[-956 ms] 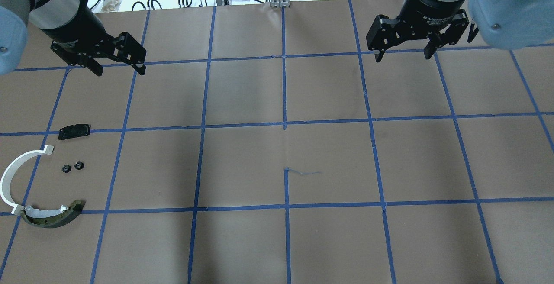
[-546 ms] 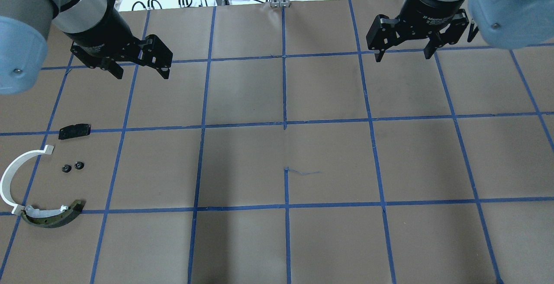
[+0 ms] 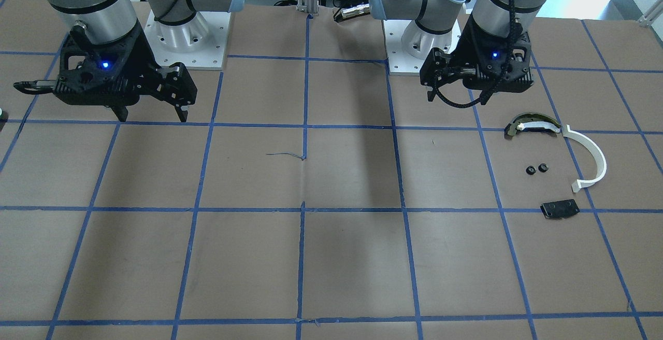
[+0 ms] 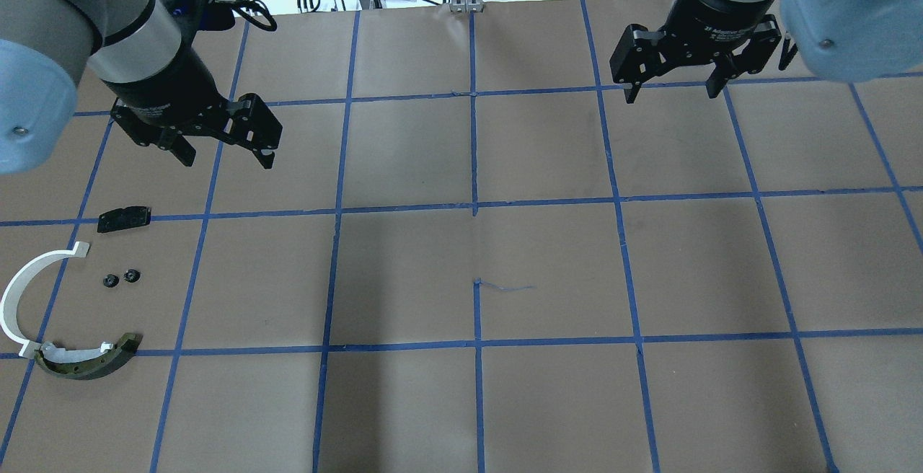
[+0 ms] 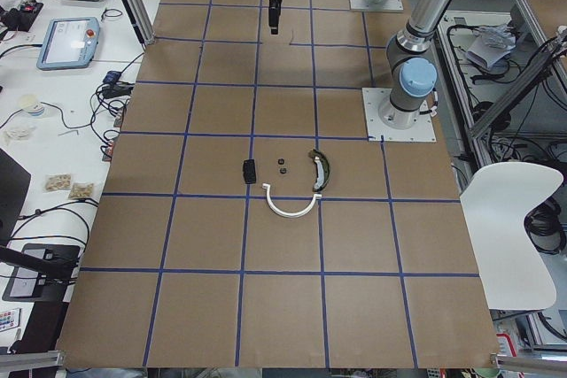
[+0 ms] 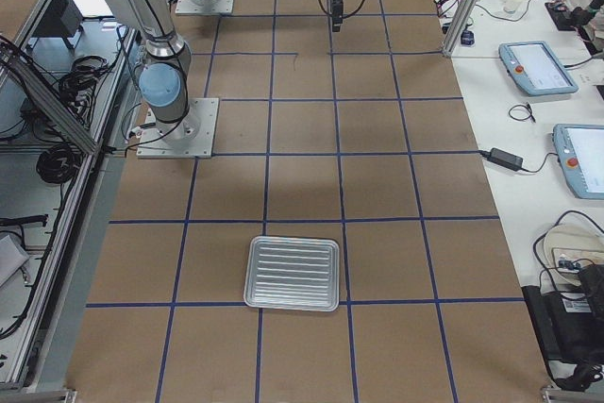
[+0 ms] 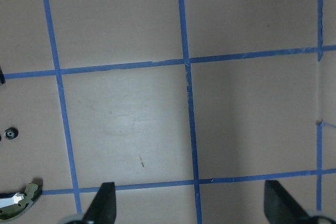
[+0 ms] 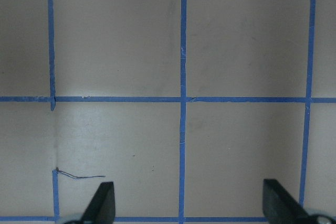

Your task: Place bearing gear from tray to pile

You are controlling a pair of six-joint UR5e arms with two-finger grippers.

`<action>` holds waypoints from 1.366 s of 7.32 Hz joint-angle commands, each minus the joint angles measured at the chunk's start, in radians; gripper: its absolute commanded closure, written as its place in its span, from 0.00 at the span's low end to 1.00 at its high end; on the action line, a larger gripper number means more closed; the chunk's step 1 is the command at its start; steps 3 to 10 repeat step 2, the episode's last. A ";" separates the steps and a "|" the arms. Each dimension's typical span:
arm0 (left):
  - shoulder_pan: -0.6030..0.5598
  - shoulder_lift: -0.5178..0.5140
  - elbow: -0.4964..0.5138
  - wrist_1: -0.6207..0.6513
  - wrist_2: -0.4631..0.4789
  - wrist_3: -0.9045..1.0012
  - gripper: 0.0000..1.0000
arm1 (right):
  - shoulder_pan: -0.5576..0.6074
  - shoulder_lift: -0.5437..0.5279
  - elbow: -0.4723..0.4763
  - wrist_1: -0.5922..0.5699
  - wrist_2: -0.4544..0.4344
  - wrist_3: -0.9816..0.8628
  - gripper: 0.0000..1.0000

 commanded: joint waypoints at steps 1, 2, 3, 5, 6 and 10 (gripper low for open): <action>0.001 0.000 -0.002 -0.005 0.005 -0.011 0.00 | 0.001 0.000 0.001 0.000 -0.002 -0.002 0.00; -0.001 -0.002 -0.002 -0.007 0.005 -0.013 0.00 | 0.001 -0.002 0.001 0.000 -0.002 -0.002 0.00; -0.001 -0.002 -0.002 -0.007 0.005 -0.013 0.00 | 0.001 -0.002 0.001 0.000 -0.002 -0.002 0.00; -0.001 -0.002 -0.002 -0.007 0.005 -0.013 0.00 | 0.001 -0.002 0.001 0.000 -0.002 -0.002 0.00; -0.001 -0.002 -0.002 -0.007 0.005 -0.013 0.00 | 0.001 -0.002 0.001 0.000 -0.002 -0.002 0.00; -0.001 -0.002 -0.002 -0.007 0.005 -0.013 0.00 | 0.001 -0.002 0.001 0.000 -0.002 -0.002 0.00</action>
